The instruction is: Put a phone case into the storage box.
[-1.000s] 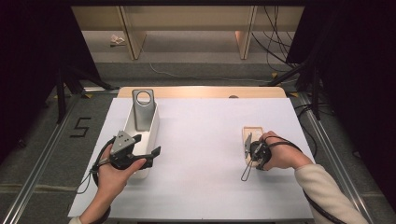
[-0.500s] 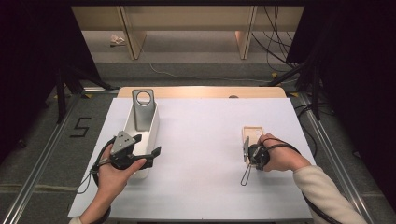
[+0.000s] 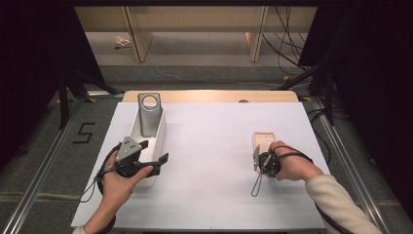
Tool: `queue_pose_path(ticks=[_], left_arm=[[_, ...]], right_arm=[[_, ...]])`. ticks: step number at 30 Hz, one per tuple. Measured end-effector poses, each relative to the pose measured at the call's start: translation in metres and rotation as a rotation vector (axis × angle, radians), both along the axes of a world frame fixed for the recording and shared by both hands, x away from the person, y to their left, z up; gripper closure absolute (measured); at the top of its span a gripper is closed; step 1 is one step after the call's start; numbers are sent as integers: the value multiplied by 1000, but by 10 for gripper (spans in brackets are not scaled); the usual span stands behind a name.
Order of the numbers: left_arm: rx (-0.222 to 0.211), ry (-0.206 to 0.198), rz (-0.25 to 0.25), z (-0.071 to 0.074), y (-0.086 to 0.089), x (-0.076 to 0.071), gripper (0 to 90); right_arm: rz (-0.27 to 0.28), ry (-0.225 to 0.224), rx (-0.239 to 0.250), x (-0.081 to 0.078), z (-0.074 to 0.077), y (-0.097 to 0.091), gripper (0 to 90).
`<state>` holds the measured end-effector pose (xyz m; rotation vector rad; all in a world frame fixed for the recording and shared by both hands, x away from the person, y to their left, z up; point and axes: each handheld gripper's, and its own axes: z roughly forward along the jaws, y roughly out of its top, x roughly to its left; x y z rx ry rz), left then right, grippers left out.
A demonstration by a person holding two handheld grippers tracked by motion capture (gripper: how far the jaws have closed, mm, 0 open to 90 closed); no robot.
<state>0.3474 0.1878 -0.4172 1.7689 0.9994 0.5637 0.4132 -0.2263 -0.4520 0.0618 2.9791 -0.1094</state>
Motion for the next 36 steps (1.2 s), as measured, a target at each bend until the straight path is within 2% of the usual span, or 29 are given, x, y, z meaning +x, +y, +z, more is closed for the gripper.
queue_pose_path(ticks=[18, 36], left_arm=[[0, 0, -4, 0, 0, 0, 152], [-3, -1, -2, 0, 0, 0, 153]], right_arm=[[-30, 7, 42, 1, 2, -5, 874], [-21, 2, 203, -2, 13, -4, 880]])
